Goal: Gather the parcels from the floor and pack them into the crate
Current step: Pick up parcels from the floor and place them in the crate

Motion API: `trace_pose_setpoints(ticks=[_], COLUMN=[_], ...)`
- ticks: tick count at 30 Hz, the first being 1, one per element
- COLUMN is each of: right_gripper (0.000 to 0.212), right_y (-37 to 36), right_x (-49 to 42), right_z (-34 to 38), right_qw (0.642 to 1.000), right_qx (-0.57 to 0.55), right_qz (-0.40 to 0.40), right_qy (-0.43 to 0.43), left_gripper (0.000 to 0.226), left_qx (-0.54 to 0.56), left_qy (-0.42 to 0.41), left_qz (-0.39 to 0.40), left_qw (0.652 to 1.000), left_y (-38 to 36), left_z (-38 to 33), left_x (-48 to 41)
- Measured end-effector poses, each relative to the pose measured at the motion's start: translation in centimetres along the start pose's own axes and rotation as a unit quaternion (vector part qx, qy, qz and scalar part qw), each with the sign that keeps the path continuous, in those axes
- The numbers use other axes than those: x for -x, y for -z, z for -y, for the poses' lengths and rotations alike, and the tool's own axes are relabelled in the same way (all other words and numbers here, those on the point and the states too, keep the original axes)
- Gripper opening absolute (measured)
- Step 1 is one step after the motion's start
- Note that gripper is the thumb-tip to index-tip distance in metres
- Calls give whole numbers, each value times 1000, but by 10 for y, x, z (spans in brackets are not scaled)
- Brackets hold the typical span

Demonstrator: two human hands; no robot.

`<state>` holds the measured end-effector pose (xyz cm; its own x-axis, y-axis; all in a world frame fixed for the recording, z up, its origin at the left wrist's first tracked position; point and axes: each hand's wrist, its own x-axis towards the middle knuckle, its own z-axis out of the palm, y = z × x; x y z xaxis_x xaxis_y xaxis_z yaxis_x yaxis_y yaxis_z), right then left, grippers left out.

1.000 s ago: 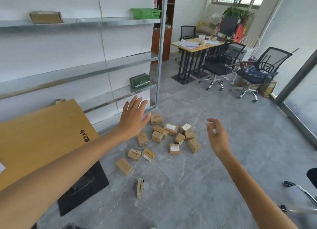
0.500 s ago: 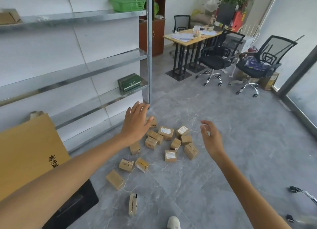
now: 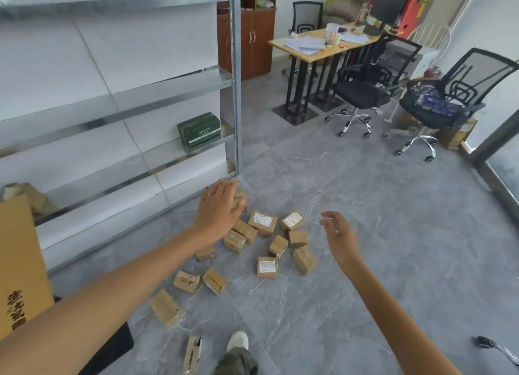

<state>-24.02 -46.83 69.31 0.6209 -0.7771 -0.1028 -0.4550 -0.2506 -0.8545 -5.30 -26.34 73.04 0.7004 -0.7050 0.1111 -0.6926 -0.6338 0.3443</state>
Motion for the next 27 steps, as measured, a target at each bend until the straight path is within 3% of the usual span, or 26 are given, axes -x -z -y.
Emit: trace_pose_setpoints(ticks=[17,22,27], right_gripper=[30,22,29], right_y=[-123,-164,-233], right_x=[-228,-292,-373], right_z=[-36,-86,-192], right_qw=[987,977,976], right_qx=[25,16,51], right_qz=[61,63,85], right_qy=[-148,-203,-196], left_gripper=[39,41,41], left_qx=[0,-23,-32], left_qy=[-10,3,12], left_qz=[83,135,170], left_qw=[996,991,985], left_y=[-100,-170,-295], left_z=[96,123,172], left_x=[-235,-283,-334])
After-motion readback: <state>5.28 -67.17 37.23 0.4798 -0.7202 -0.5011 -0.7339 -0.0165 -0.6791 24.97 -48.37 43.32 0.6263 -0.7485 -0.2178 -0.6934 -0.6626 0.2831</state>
